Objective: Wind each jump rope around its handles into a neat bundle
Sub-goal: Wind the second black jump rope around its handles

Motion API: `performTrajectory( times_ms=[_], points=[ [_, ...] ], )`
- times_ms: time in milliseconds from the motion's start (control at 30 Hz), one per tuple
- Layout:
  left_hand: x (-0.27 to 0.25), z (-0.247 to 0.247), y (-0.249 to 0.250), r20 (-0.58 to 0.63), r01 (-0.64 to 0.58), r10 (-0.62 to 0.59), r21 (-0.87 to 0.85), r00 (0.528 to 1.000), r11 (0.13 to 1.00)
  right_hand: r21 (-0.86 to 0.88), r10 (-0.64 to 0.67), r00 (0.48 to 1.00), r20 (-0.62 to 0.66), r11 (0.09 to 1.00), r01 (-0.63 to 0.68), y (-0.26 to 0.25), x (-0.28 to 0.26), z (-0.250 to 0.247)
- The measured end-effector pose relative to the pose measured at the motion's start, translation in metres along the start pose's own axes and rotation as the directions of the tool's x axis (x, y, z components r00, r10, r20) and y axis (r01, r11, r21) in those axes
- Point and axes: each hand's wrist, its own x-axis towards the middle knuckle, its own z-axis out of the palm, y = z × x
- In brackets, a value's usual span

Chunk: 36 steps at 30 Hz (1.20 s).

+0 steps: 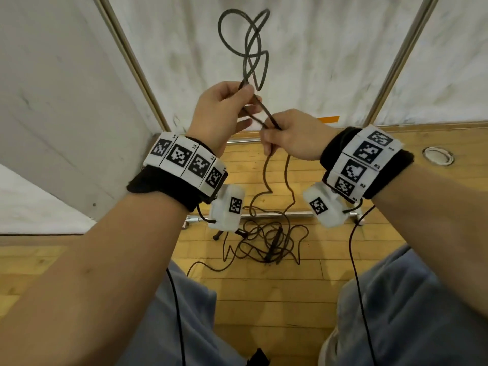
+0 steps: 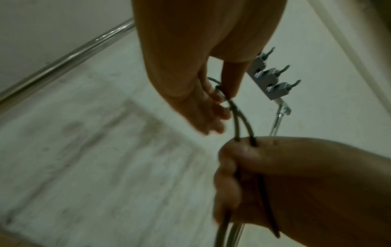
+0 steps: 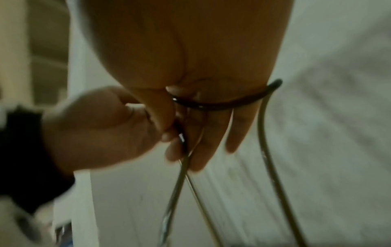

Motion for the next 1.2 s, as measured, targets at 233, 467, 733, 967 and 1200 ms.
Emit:
performTrajectory(
  times_ms=[233,467,733,967,1200],
  points=[
    [-0.01,0.024,-0.048,0.459,0.133,-0.314,0.384,0.831,0.914,0.93,0.22,0.97,-0.106,0.366,0.019,-0.006,0.002,-0.007],
    [0.001,0.022,-0.073,0.473,-0.097,-0.323,0.671,0.82,0.735,0.961,0.42,0.87,-0.257,0.206,0.184,0.006,0.013,-0.038],
    [0.013,0.001,-0.044,0.205,0.066,-0.127,0.285,0.97,0.956,0.851,0.347,0.936,-0.059,0.508,-0.135,0.039,0.017,-0.033],
    [0.028,-0.01,-0.011,0.015,0.074,-0.073,-0.081,0.997,0.994,0.394,0.068,0.903,0.425,0.884,-0.253,0.033,0.008,0.037],
    [0.038,-0.03,-0.02,-0.205,0.14,-0.162,-0.118,0.965,0.983,0.39,0.183,0.97,0.162,0.891,-0.233,0.028,0.0,0.049]
  ],
)
